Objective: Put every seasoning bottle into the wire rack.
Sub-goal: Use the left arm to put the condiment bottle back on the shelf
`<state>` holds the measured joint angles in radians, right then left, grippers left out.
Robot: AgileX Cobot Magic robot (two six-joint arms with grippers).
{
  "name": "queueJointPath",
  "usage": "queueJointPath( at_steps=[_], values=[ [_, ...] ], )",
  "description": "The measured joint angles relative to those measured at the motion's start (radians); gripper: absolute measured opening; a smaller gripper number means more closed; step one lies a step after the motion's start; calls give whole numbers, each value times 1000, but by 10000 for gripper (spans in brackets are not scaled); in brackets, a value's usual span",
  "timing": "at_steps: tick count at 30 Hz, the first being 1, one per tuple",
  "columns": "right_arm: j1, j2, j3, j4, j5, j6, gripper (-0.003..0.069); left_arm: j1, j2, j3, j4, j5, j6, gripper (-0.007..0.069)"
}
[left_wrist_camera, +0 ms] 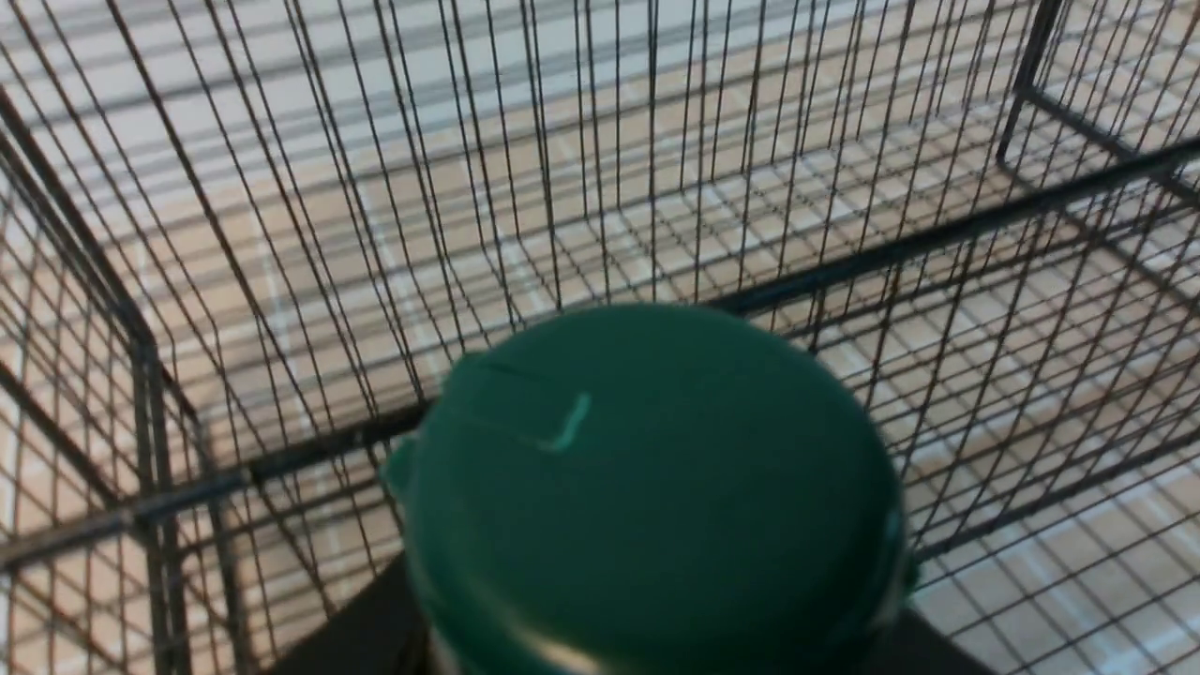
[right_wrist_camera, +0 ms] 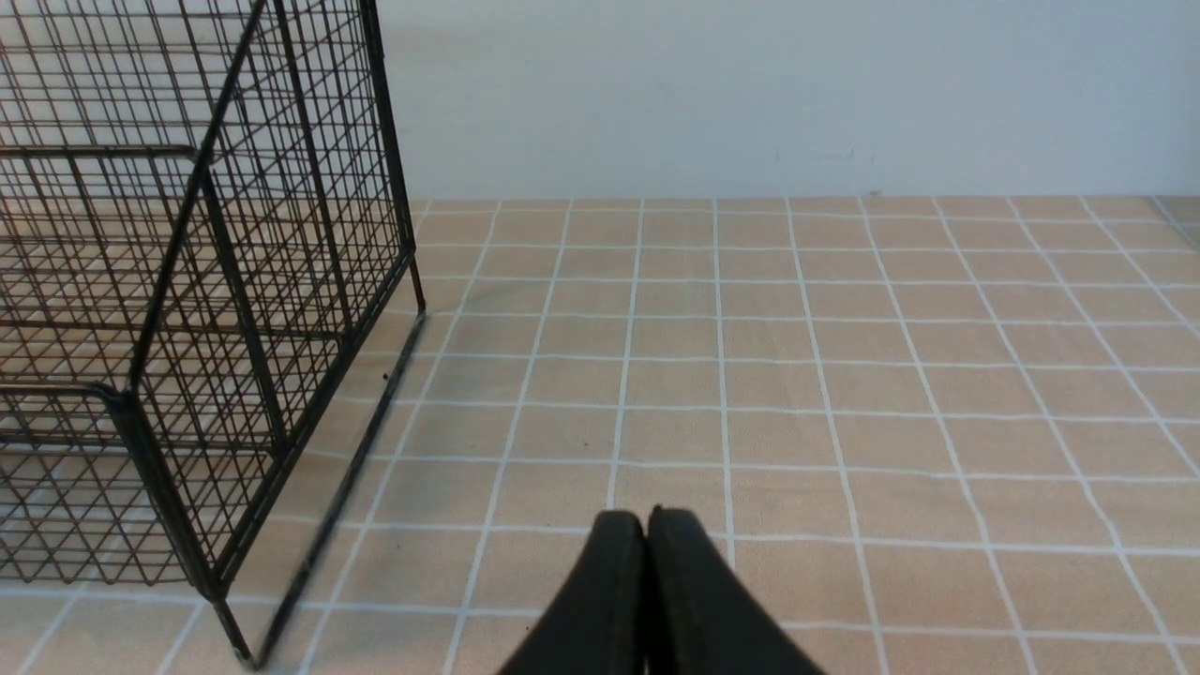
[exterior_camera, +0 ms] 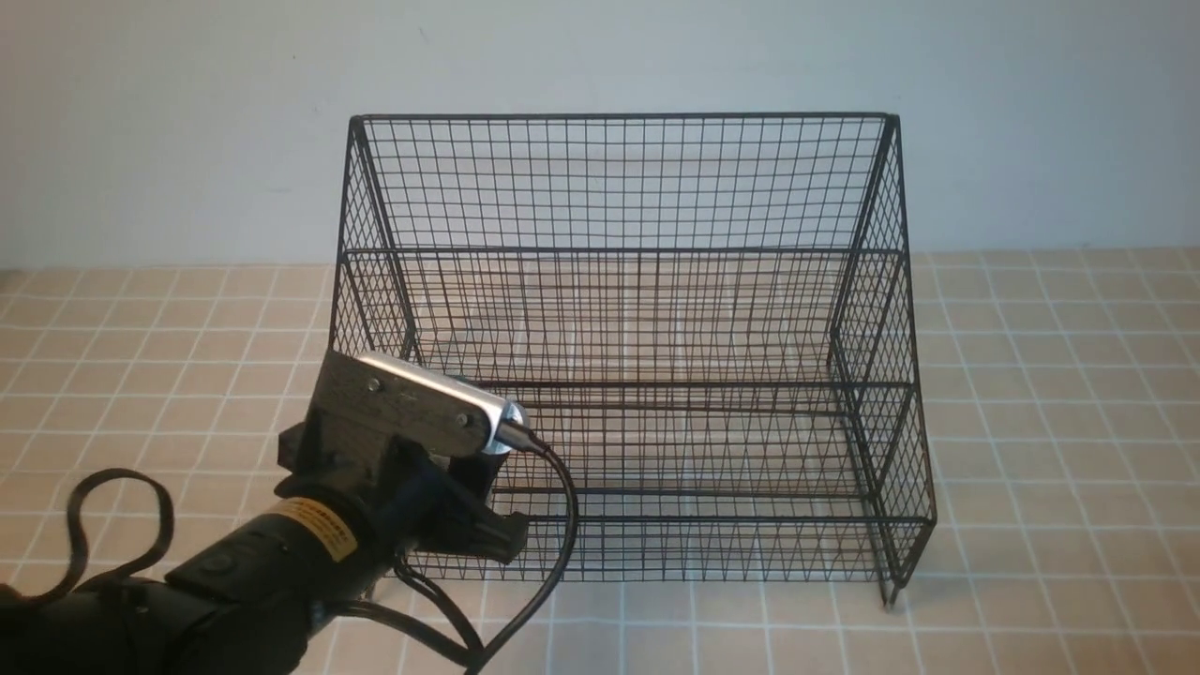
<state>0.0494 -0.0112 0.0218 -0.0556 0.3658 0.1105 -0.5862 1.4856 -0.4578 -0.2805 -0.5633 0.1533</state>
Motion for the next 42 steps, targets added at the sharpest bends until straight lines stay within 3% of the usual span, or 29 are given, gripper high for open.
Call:
queueJointPath(
  at_steps=[6, 16, 28, 42],
  values=[
    [0, 0, 0, 0, 0, 0, -15, -4, 32, 0, -63, -46, -23, 311],
    [0, 0, 0, 0, 0, 0, -15, -5, 69, -5, -65, -95, -25, 313],
    [0, 0, 0, 0, 0, 0, -15, -7, 70, -10, -69, -97, -29, 424],
    [0, 0, 0, 0, 0, 0, -15, -6, -15, -9, -103, -39, -29, 438]
  ],
)
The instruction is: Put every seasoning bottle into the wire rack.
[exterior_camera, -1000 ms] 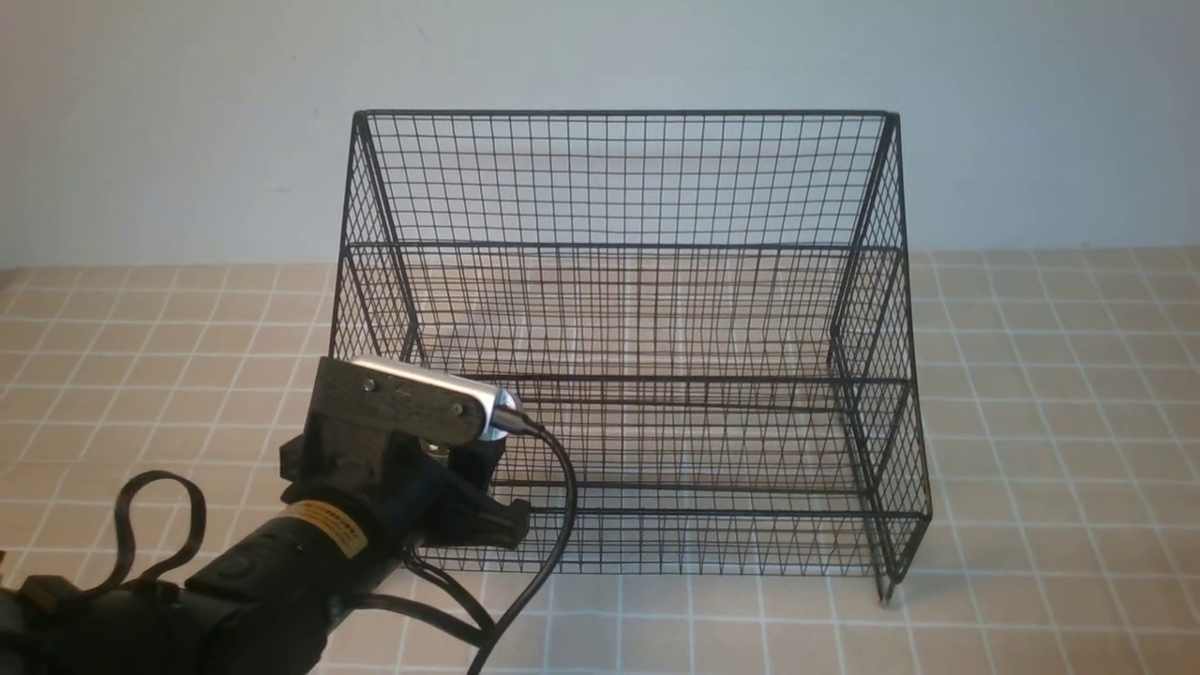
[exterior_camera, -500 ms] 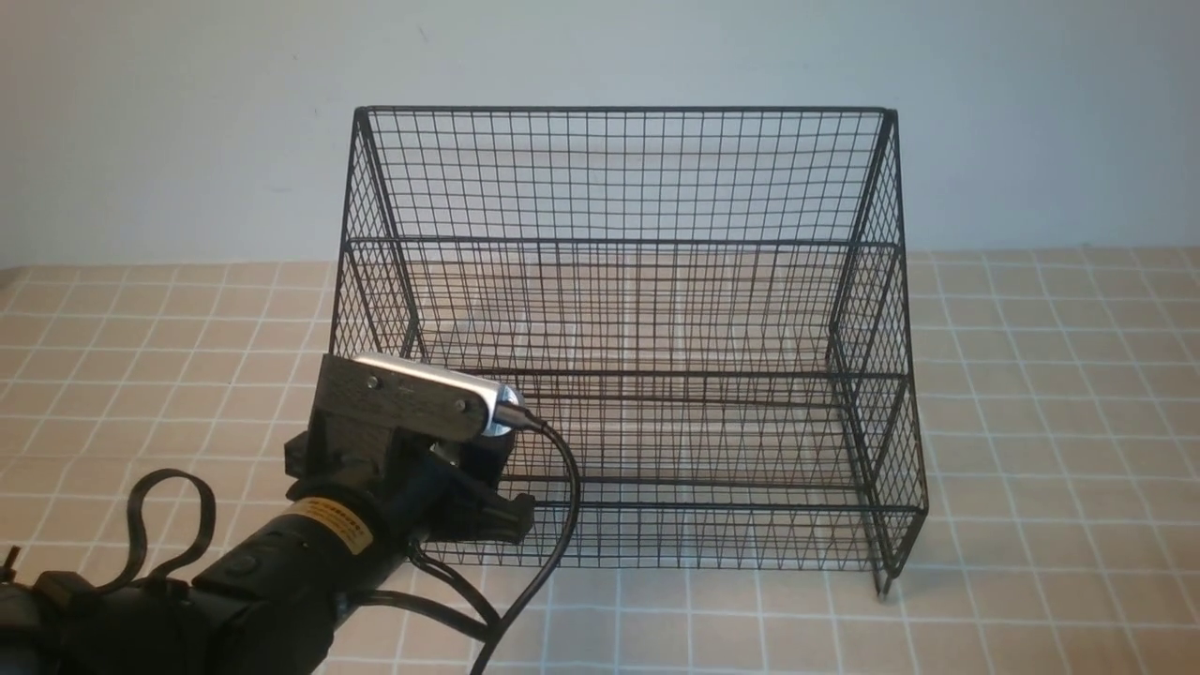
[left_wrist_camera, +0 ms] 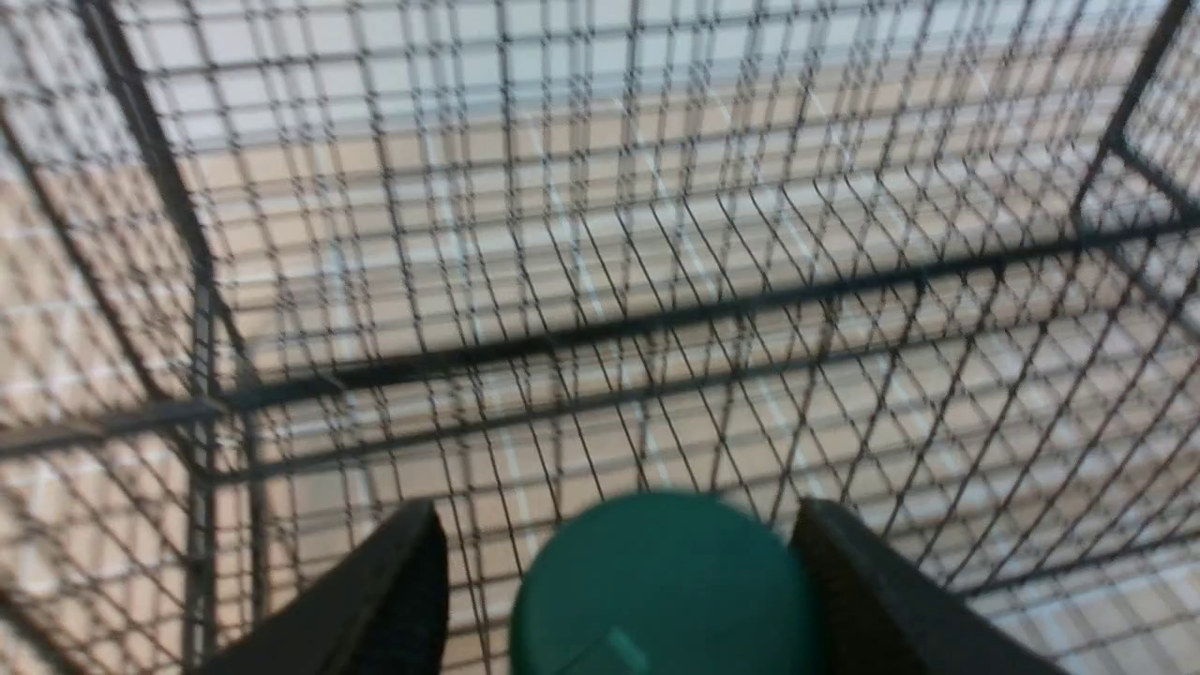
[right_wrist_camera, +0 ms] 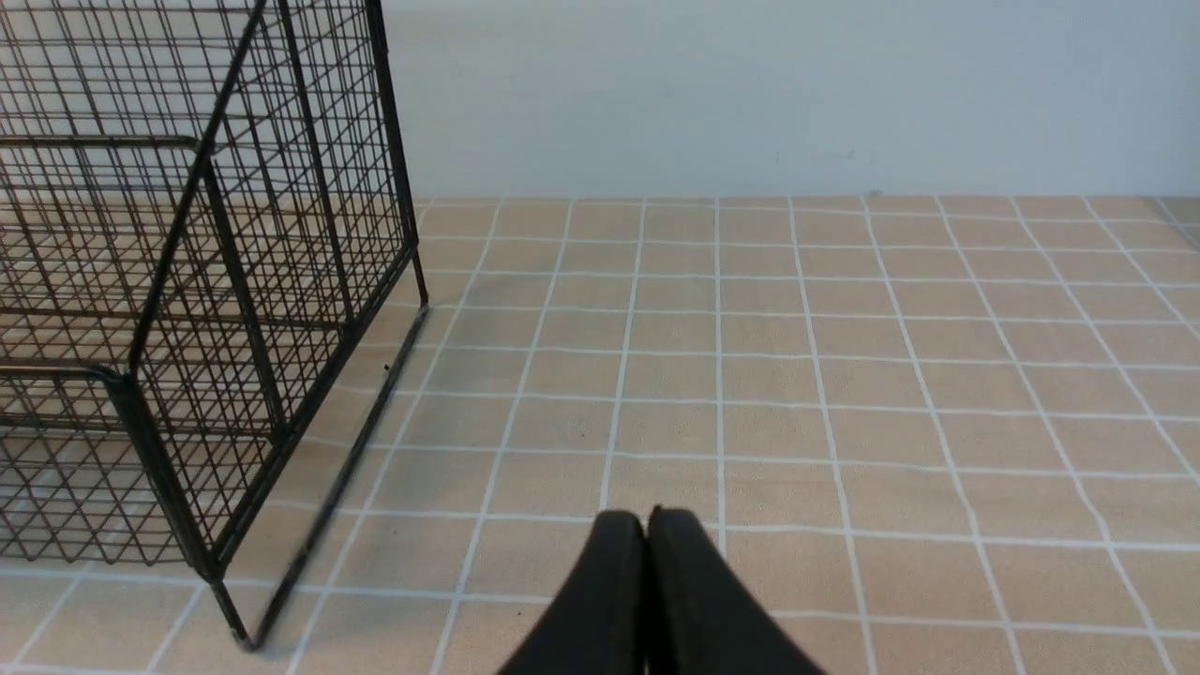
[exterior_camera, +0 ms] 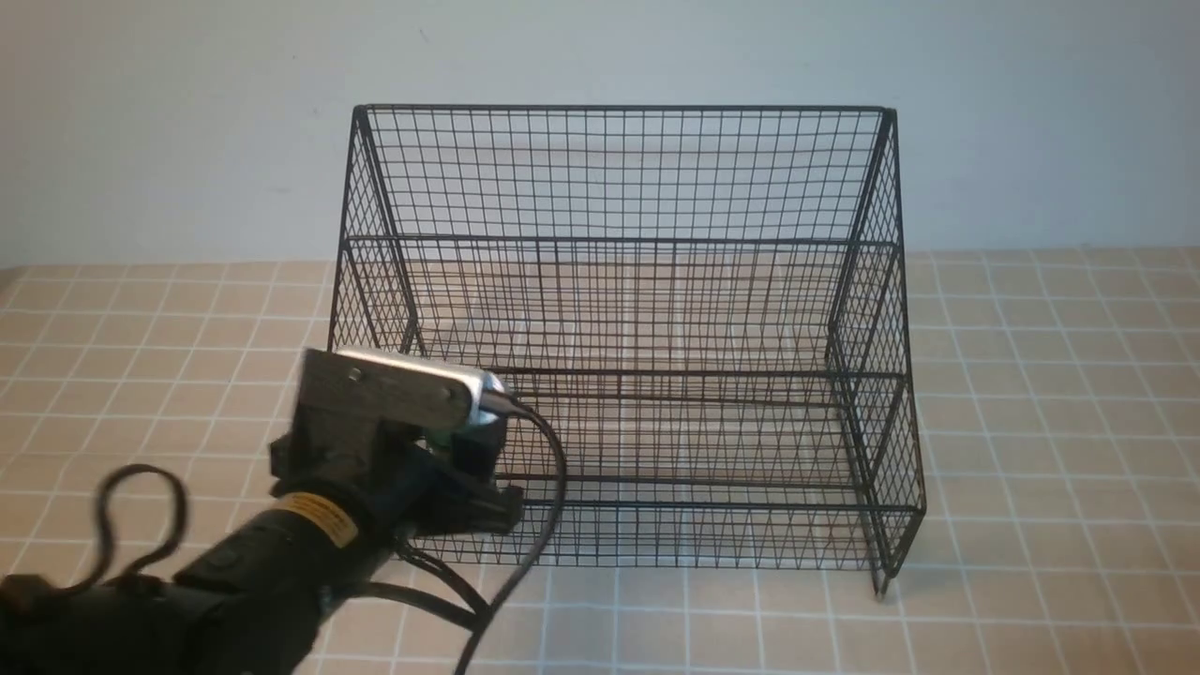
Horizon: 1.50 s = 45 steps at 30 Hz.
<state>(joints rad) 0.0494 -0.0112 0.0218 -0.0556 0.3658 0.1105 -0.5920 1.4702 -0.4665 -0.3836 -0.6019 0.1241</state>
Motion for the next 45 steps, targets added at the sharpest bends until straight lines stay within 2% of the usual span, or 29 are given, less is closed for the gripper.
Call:
queueJointPath(
  at_steps=[3, 9, 14, 15, 16, 18, 25, 29, 40, 45],
  values=[
    [0, 0, 0, 0, 0, 0, -15, 0, -86, 1, -2, 39, 0, 433],
    [0, 0, 0, 0, 0, 0, -15, 0, -315, 3, -2, 265, 68, 328],
    [0, 0, 0, 0, 0, 0, -15, 0, -548, 6, -2, 545, 92, 114],
    [0, 0, 0, 0, 0, 0, -15, 0, -616, 6, -2, 629, 97, 52],
    [0, 0, 0, 0, 0, 0, -15, 0, -616, 6, -1, 641, 97, 46],
    [0, 0, 0, 0, 0, 0, -15, 0, -747, 6, 2, 785, 92, 2],
    [0, 0, 0, -1, 0, 0, -15, 8, -989, 7, 45, 994, 33, -7],
    [0, 0, 0, -1, 0, 0, -15, 19, -1073, 8, 91, 1046, 18, -7],
    [0, 0, 0, -1, 0, 0, -15, 19, -1151, 8, 111, 1065, 16, -7],
    [0, 0, 0, -1, 0, 0, -15, 20, -1151, 8, 144, 1024, 15, -7]
  ],
)
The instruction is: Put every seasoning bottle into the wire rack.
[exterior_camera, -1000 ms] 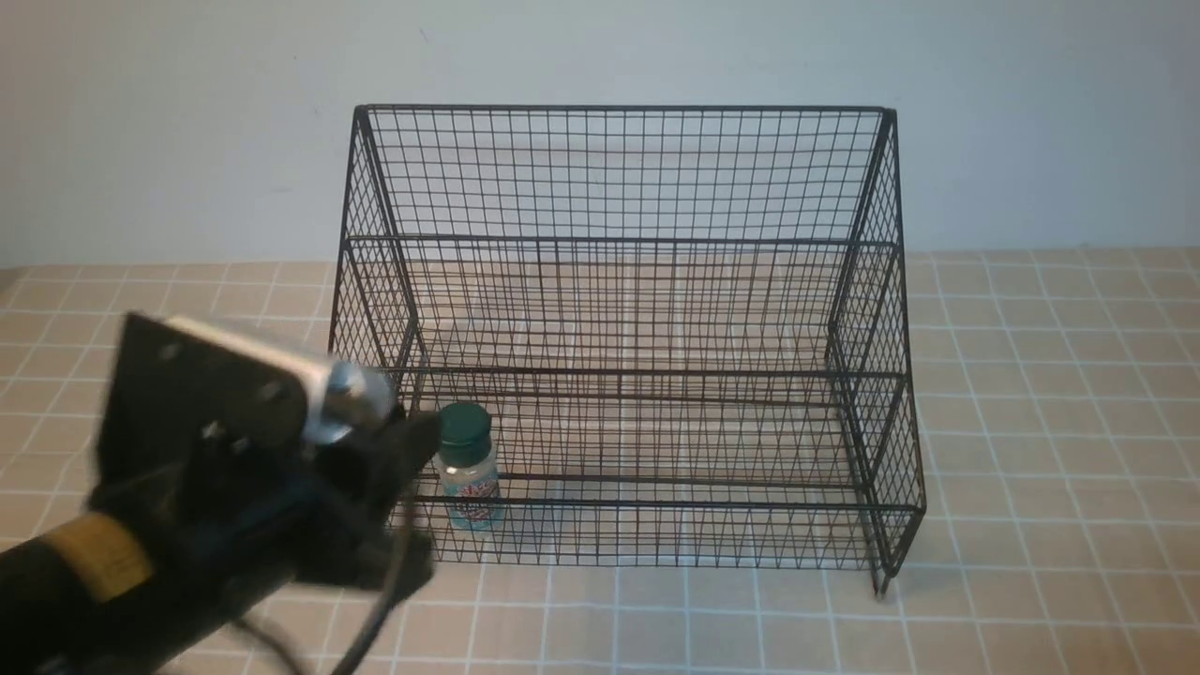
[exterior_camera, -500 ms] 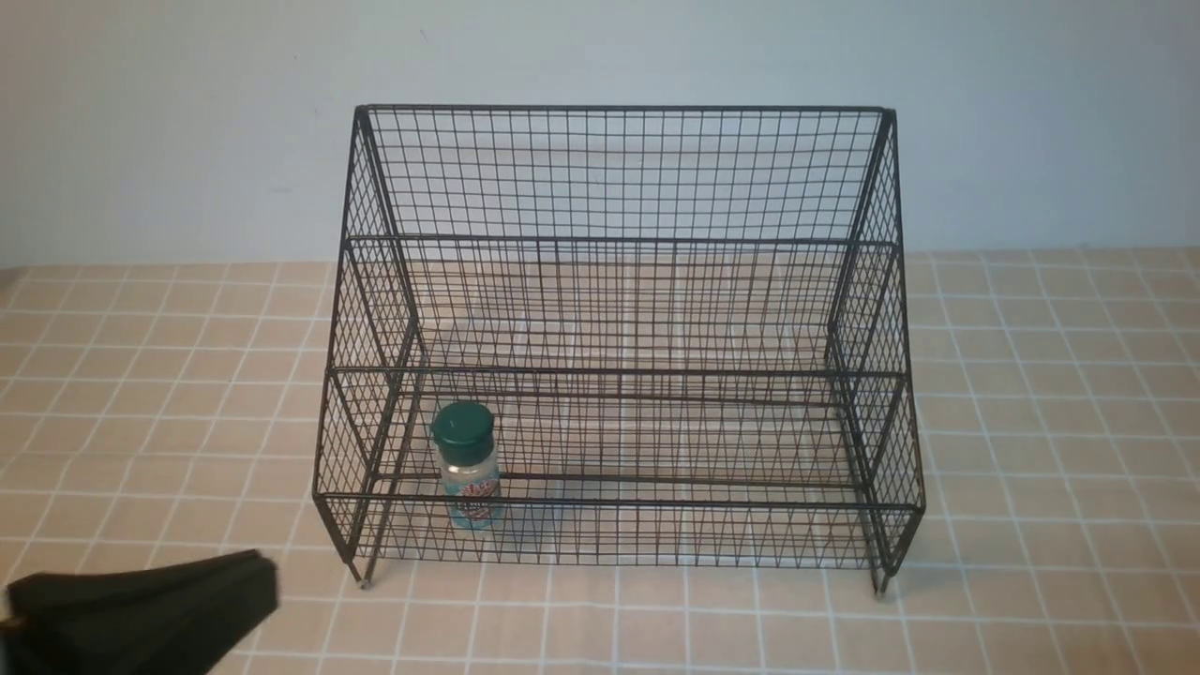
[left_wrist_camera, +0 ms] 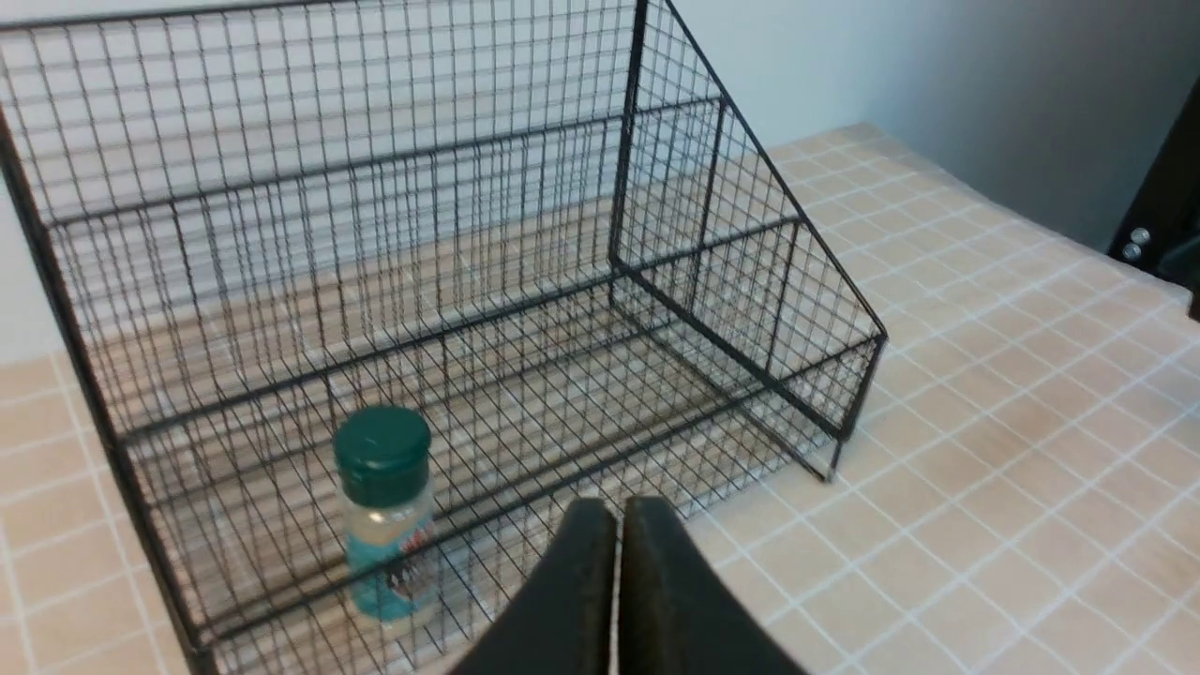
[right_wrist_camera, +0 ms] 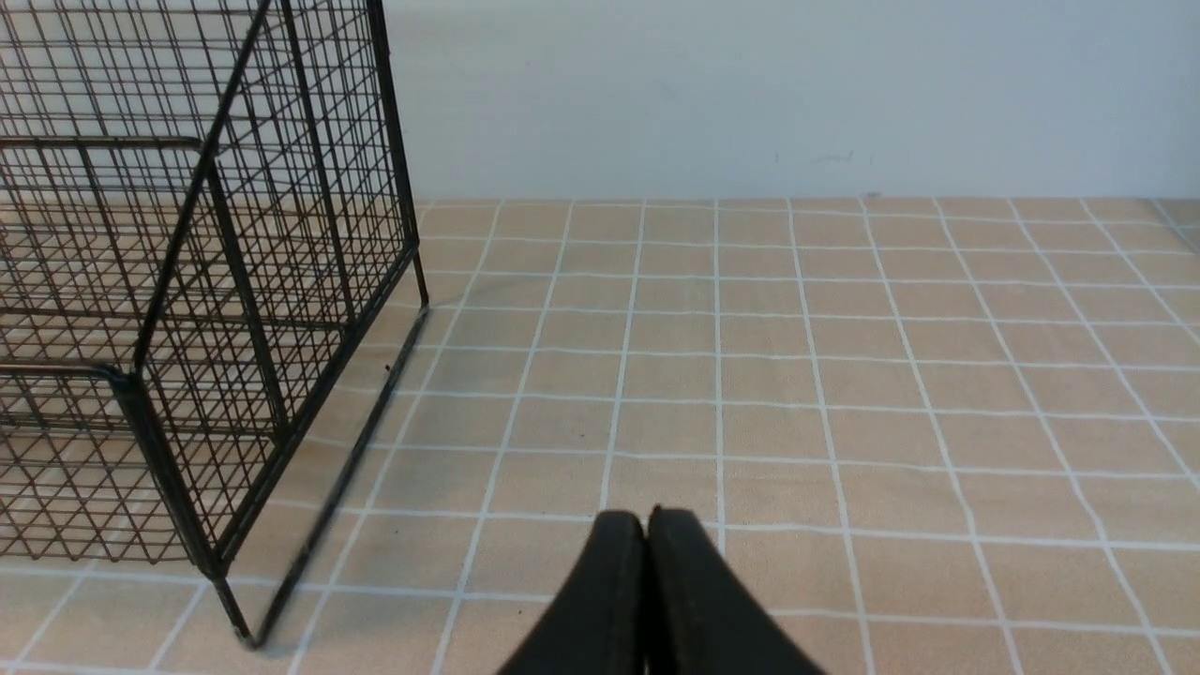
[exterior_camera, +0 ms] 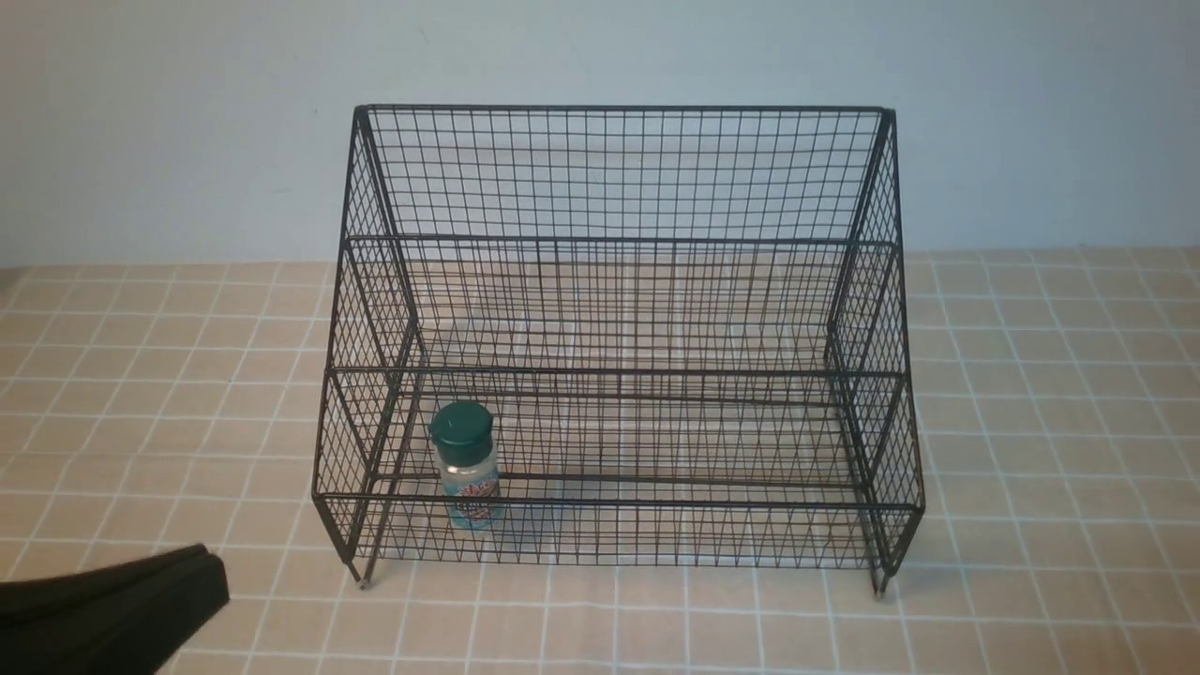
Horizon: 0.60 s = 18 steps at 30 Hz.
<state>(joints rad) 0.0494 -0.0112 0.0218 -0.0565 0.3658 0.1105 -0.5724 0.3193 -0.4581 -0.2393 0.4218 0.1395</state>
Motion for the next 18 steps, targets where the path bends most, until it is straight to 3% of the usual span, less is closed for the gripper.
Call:
queueJointPath(
  at_steps=[9, 18],
  values=[
    [0, 0, 0, 0, 0, 0, -15, 12, 0, 0, 98, -42, -7, -7],
    [0, 0, 0, 0, 0, 0, -15, 302, -134, 148, 145, -65, -39, -7]
  ],
)
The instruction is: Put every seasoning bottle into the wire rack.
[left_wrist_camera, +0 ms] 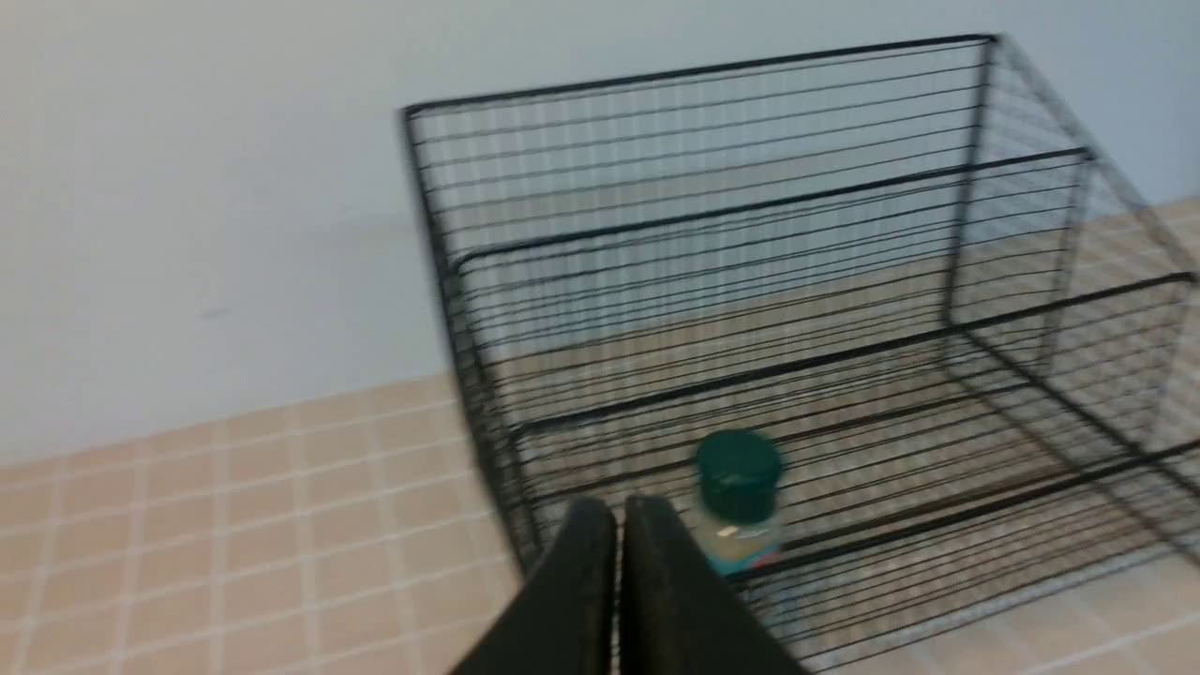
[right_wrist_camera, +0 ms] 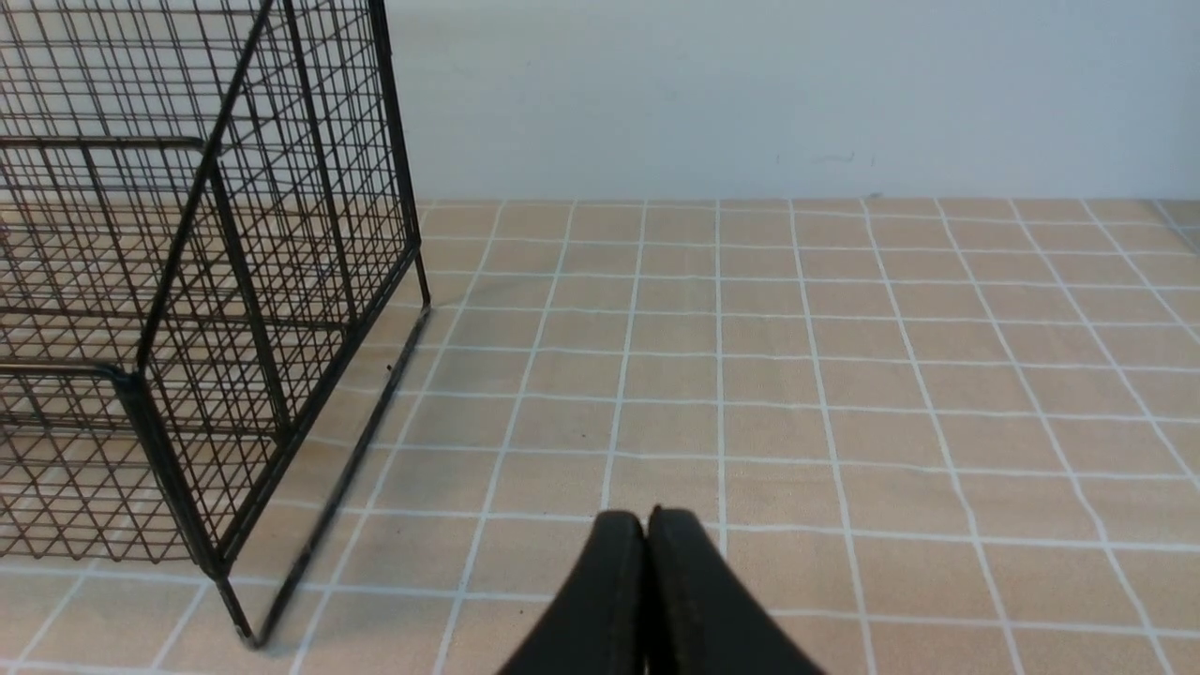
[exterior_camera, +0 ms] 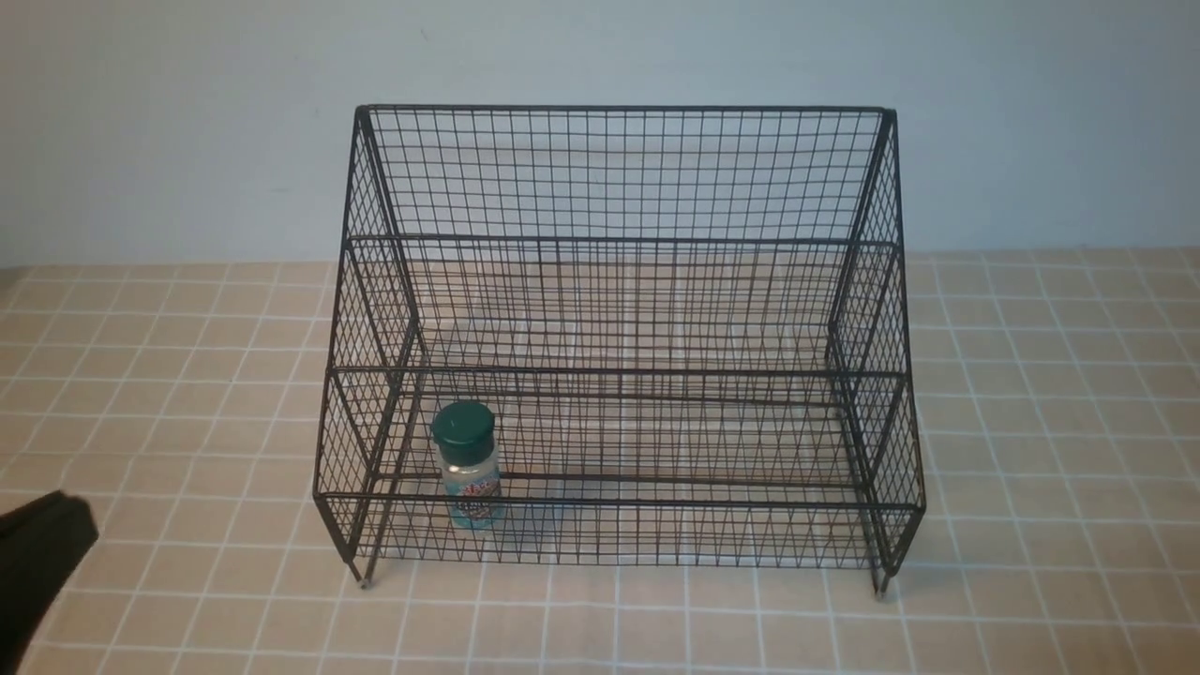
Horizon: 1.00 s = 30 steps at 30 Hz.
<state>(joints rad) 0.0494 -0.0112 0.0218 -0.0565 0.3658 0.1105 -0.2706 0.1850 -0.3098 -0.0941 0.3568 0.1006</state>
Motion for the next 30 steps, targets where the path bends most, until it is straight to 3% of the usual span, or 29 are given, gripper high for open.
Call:
queueJointPath(
  at_steps=[11, 30],
  values=[
    [0, 0, 0, 0, 0, 0, -15, 156, -194, 328, 53, 7, -2, -7],
    [0, 0, 0, 0, 0, 0, -15, 168, -196, 337, 76, 21, -2, -7]
  ],
)
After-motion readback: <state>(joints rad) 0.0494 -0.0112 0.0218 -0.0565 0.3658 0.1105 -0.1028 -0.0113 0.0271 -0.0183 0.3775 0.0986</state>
